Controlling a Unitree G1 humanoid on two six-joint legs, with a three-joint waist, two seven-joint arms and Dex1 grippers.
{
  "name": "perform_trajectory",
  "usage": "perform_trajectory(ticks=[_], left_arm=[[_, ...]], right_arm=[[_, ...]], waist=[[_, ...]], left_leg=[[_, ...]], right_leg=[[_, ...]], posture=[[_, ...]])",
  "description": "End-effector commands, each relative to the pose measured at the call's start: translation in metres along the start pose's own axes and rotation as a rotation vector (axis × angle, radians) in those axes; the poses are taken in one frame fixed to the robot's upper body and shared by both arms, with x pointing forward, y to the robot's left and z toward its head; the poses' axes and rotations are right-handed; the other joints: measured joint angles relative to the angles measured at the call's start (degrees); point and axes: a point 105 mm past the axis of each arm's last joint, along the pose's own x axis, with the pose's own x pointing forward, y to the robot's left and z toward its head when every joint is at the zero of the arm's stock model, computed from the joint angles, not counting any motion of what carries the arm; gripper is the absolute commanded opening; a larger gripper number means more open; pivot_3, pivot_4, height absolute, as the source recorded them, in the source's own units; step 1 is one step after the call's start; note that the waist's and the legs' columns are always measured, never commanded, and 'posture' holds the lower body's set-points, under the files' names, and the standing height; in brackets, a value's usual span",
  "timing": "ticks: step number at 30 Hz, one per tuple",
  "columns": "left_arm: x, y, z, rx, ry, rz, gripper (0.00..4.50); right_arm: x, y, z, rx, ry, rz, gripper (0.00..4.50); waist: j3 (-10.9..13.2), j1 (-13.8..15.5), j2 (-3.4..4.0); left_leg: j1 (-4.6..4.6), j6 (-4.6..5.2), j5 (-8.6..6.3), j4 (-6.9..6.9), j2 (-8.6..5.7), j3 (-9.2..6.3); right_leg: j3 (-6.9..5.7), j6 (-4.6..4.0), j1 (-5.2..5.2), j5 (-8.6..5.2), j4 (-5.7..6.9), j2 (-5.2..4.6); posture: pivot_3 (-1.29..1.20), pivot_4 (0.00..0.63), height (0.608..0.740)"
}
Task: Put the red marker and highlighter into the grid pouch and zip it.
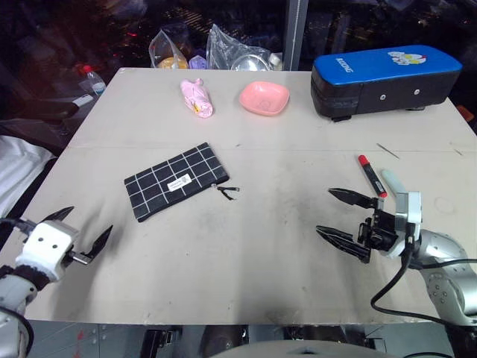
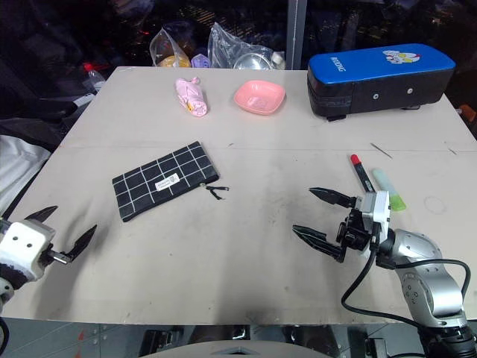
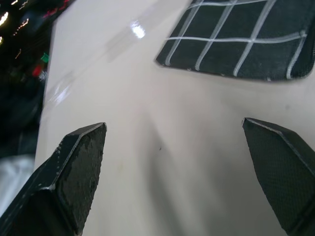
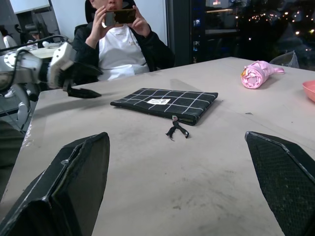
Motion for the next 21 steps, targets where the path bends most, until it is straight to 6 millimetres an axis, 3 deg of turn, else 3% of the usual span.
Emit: perform_trajectory(ticks=[1,6,9,20,21], left_arm=[[0.018,-0.003,0.007,0.139,-0.044,-0.098,4.50],[0.056,-0.022,0.025,0.394,-0.130,-0.292,4.50],[0.074,-0.026,0.038,0.466,-0.197,-0.315,4.50],[0.116,-0.037,0.103,0.508,-0.491,-0.155,4.50],[0.117,-0.037,0.108,0.506,-0.510,-0.137,4.25]], right_arm=[[0.000,0.000,0.007,-0.042,-0.021,0.003,4.44],[-0.006,-0.005,0.004,-0.051,0.001,-0.035,4.44],[-0.007,-0.007,0.002,-0.056,0.004,-0.052,4.44],[-0.007,-0.008,0.001,-0.082,0.002,-0.113,4.44],[-0.007,-0.008,0.001,-0.082,0.001,-0.117,4.49]], waist=[[-0.01,-0.28,-0.06],[-0.10,0.55,0.16],[-0.11,1.11,0.19],[-0.09,1.08,0.17],[-0.09,1.04,0.16]], left_leg=[[0.00,0.00,0.00,0.00,0.00,0.00],[0.00,-0.02,0.02,0.00,0.01,-0.05],[0.00,0.00,0.01,0.01,-0.01,0.06],[-0.03,0.00,0.02,0.09,-0.01,0.09],[-0.03,-0.01,0.02,0.09,-0.01,0.09]], right_leg=[[0.00,0.00,0.00,0.00,0.00,-0.01],[-0.25,0.04,0.03,0.07,0.11,-0.03],[-0.28,0.06,0.03,0.08,0.10,-0.01],[-0.36,0.13,0.02,0.09,0.14,0.20],[-0.37,0.13,0.02,0.09,0.14,0.21]], posture=[[0.00,0.150,0.738],[0.00,0.150,0.738],[0.00,0.150,0.738],[0.00,0.150,0.738],[0.00,0.150,0.738]])
